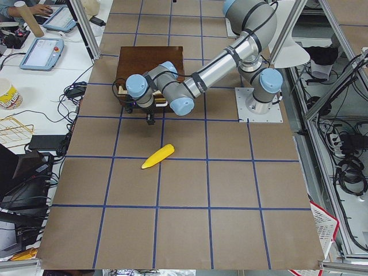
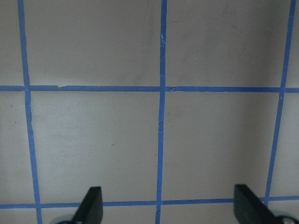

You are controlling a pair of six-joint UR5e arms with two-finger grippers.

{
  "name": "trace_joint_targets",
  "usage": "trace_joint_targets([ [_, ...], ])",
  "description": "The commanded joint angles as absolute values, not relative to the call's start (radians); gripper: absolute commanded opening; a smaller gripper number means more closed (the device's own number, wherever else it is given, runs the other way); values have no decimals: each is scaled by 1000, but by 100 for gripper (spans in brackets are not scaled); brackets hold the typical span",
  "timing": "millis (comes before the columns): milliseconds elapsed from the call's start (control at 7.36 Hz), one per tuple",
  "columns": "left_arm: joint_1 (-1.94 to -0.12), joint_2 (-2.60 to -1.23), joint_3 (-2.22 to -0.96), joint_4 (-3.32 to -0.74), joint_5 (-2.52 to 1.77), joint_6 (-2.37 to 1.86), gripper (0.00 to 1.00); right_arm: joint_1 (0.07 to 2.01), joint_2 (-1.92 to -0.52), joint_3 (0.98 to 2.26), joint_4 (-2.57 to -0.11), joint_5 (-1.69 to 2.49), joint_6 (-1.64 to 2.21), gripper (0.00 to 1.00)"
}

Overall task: Open drawer and put corn inside
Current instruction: 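Pull the drawer out of the cabinet with the left gripper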

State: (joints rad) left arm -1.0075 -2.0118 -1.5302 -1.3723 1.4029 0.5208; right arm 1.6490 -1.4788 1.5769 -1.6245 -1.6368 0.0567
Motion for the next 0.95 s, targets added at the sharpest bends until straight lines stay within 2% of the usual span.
trace_joint_targets([
  [0, -989, -2014, -1531, -1373, 1404, 535, 100, 1649, -1479, 1577, -1624, -1637, 57, 100],
  [815, -962, -2014, -1529, -1371, 1404, 545, 100, 1649, -1479, 1577, -1624, -1637, 57, 100],
])
